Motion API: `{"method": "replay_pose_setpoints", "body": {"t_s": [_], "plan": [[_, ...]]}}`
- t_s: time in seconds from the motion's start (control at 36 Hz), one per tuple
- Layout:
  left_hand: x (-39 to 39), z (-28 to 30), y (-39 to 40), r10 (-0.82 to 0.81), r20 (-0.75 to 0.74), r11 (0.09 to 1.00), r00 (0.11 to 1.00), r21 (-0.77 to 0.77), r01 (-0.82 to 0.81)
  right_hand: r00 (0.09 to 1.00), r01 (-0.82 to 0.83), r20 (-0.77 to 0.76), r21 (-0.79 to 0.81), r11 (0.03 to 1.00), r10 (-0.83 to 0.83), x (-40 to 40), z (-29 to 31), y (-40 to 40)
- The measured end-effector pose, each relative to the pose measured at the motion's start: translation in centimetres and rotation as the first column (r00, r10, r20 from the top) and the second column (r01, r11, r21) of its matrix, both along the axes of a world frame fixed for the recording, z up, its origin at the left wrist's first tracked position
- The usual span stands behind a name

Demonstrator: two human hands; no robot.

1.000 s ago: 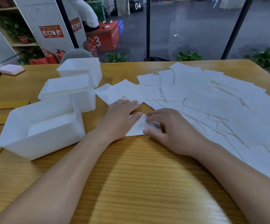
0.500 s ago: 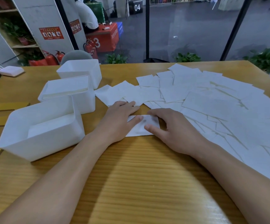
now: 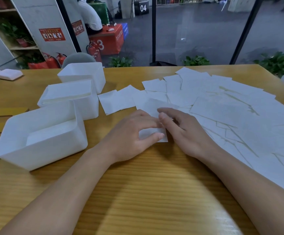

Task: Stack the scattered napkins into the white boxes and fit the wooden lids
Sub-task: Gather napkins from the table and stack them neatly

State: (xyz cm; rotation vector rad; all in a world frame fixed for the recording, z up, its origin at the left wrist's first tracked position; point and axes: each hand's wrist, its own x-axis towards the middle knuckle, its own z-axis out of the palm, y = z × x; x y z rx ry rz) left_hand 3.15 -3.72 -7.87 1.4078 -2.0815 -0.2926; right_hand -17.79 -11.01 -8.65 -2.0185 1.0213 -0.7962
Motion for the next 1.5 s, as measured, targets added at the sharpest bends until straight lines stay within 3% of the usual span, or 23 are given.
{"method": "replay_pose_setpoints", "body": {"t_s": [0.08,0.17,0.28,0.36,0.53,0.67,0.75,0.89,1.08,1.33,1.5], "plan": [[0.0,0.0,0.2,-0.02,-0.125,0.999,0.992,0.044,0.026,0.996,0.047,0.08,-0.017,0.999,-0.046,0.1,0.4,0.1],[0.4,0.3,0.0,0.086,-0.227,0.996,0.97,0.031,-0.081,0.99,0.102,0.111,-0.102,0.99,-0.09,0.0,0.3,0.0],[1.3,0.2,-0.8,0.257,-0.246,0.961,0.935,-0.033,-0.273,0.984,0.075,0.169,-0.145,0.987,-0.049,-0.1,-0.3,0.0],[1.7,0.1,-1.1,0.315,-0.247,0.949,0.916,0.053,-0.312,0.983,0.026,0.184,-0.19,0.981,0.01,0.1,-0.2,0.4],[1.9,0.0,-1.3,0.281,-0.405,0.956,0.87,0.043,-0.289,0.979,0.057,0.204,-0.228,0.972,-0.01,0.3,0.0,0.5],[2.6,0.6,-1.4,0.288,-0.492,0.95,0.822,0.039,-0.31,0.955,0.076,0.295,-0.122,0.99,-0.037,0.2,0.7,0.6],[3.3,0.7,-1.6,0.308,-0.471,0.951,0.826,0.131,-0.28,0.947,0.064,0.316,-0.023,0.998,-0.053,0.0,1.2,0.6],[4.1,-0.1,-1.9,0.371,-0.35,0.927,0.86,0.199,-0.319,0.995,0.061,0.073,0.007,0.998,-0.061,-0.3,0.8,0.7],[4.4,-0.9,-2.1,0.408,-0.196,0.906,0.892,0.211,-0.368,0.992,0.055,-0.114,-0.033,0.998,-0.058,-0.1,0.5,1.2],[4.2,-1.0,-1.7,0.422,-0.09,0.893,0.902,0.211,-0.397,0.977,0.062,-0.199,-0.089,0.994,-0.079,-0.2,0.0,1.1],[4.2,-1.0,-1.8,0.42,-0.079,0.898,0.904,0.182,-0.401,0.956,0.071,-0.262,-0.234,0.97,-0.133,-0.5,0.0,1.0]]}}
